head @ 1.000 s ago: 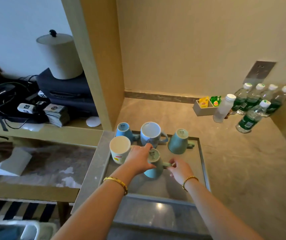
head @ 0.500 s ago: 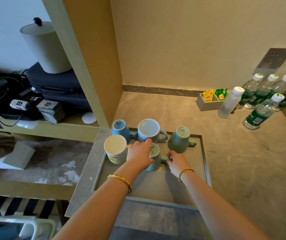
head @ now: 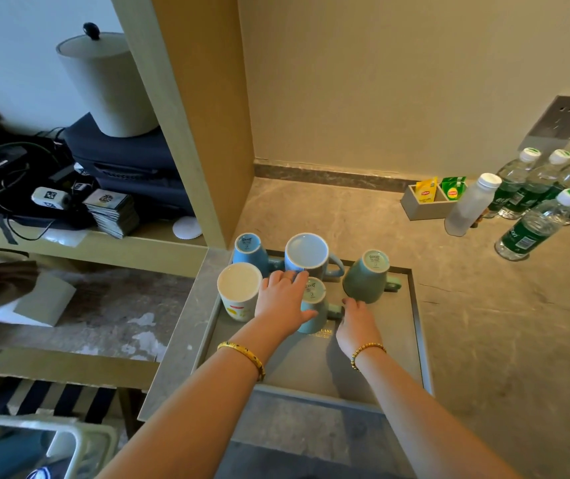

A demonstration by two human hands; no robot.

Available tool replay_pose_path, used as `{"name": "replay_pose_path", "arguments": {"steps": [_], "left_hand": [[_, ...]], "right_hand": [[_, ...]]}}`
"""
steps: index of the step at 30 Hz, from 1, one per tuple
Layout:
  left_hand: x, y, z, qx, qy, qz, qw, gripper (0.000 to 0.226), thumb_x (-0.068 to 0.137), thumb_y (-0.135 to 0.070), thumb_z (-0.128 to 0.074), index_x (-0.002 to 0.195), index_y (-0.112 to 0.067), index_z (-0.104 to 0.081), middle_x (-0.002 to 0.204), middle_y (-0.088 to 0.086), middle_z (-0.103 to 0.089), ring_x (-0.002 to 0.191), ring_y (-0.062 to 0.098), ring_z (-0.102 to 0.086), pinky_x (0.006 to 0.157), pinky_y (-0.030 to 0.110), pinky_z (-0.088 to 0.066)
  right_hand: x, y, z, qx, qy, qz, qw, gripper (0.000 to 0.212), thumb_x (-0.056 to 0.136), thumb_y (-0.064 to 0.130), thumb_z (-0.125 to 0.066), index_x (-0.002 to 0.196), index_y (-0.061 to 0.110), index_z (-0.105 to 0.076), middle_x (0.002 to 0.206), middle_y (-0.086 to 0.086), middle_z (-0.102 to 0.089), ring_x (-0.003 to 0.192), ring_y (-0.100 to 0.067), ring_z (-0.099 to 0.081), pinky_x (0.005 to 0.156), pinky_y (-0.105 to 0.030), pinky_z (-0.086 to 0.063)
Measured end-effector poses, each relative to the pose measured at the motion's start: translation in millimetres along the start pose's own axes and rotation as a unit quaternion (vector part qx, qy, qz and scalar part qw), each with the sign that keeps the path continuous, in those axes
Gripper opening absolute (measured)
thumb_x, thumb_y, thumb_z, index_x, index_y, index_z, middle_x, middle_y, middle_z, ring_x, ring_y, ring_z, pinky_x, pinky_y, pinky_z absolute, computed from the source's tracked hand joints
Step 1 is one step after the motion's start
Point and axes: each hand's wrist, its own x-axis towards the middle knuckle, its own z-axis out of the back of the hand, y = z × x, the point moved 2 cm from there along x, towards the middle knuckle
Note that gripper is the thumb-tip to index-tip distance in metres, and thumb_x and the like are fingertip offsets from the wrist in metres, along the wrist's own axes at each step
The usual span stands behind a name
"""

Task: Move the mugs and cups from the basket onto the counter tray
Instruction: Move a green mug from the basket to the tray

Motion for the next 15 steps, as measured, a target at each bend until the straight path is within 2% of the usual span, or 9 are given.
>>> {"name": "replay_pose_path", "arguments": {"steps": [3, 6, 9, 11, 15], "left_hand": [[-7.6, 7.0, 10.0, -0.050, -0.037, 0.001, 0.998, 0.058, 0.088, -0.048, -0.052, 0.138, -0.022, -0.035, 0.145, 0.002, -0.038, 0.134, 0.025, -0.028, 0.108, 0.040, -0.026], [-21.5, 22.9, 24.7, -0.116, -0.075, 0.032, 0.990, 0.044, 0.091, -0.036, -0.049, 0.133, -0.021, -0.044, 0.142, 0.002, -0.042, 0.132, 0.024, -0.031, 0.107, 0.038, -0.025], [-43.3, 49.8, 36.9, -0.194, -0.102, 0.069, 0.973, 0.040, 0.091, -0.028, -0.049, 0.131, -0.019, -0.048, 0.139, 0.003, -0.045, 0.130, 0.024, -0.033, 0.106, 0.036, -0.027], [-62.0, 73.6, 43.2, -0.242, -0.114, 0.099, 0.959, 0.038, 0.091, -0.025, -0.050, 0.129, -0.017, -0.049, 0.136, 0.005, -0.049, 0.126, 0.026, -0.036, 0.103, 0.035, -0.031], [-106.8, 135.3, 50.9, -0.293, -0.113, 0.158, 0.936, 0.037, 0.092, -0.022, -0.049, 0.128, -0.013, -0.051, 0.130, 0.010, -0.052, 0.123, 0.027, -0.041, 0.102, 0.035, -0.036]], "right_hand": [[-8.0, 20.0, 5.6, -0.021, -0.108, 0.028, 0.994, 0.040, 0.089, 0.004, -0.052, 0.129, 0.009, -0.046, 0.127, -0.013, -0.048, 0.116, -0.028, -0.046, 0.095, -0.036, -0.045], [-20.1, 53.8, 12.7, 0.071, -0.191, 0.047, 0.978, 0.031, 0.090, 0.003, -0.048, 0.121, 0.004, -0.050, 0.122, -0.016, -0.051, 0.117, -0.031, -0.045, 0.095, -0.039, -0.039], [-39.3, 96.5, 12.0, 0.141, -0.267, 0.064, 0.951, 0.027, 0.088, -0.001, -0.047, 0.115, -0.002, -0.052, 0.117, -0.022, -0.053, 0.112, -0.036, -0.047, 0.095, -0.042, -0.037], [-53.1, 127.4, 2.4, 0.137, -0.288, 0.101, 0.942, 0.028, 0.085, -0.005, -0.049, 0.113, -0.004, -0.054, 0.116, -0.024, -0.054, 0.112, -0.039, -0.047, 0.096, -0.044, -0.036], [-82.5, 188.8, -37.0, 0.108, -0.248, 0.194, 0.943, 0.033, 0.077, -0.009, -0.054, 0.109, -0.007, -0.056, 0.116, -0.028, -0.055, 0.113, -0.044, -0.047, 0.098, -0.049, -0.033]]}}
